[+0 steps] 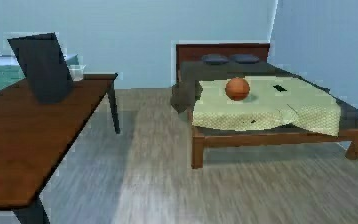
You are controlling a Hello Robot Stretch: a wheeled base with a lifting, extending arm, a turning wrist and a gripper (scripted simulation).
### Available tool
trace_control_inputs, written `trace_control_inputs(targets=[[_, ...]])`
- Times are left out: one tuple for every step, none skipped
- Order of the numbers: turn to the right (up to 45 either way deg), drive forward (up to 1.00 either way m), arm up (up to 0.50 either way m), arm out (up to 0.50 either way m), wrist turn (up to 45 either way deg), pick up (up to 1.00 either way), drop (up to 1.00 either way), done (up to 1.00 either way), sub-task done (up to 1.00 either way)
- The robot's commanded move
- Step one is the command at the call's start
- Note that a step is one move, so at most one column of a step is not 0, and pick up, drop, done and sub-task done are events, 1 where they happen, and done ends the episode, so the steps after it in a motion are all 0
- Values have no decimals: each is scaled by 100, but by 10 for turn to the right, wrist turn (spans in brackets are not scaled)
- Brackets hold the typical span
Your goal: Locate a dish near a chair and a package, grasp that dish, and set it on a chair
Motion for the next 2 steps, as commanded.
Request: trace_control_inputs(targets=[[0,95,0,0,0,0,0,0,0],[-450,0,0,0,0,0,0,0,0]])
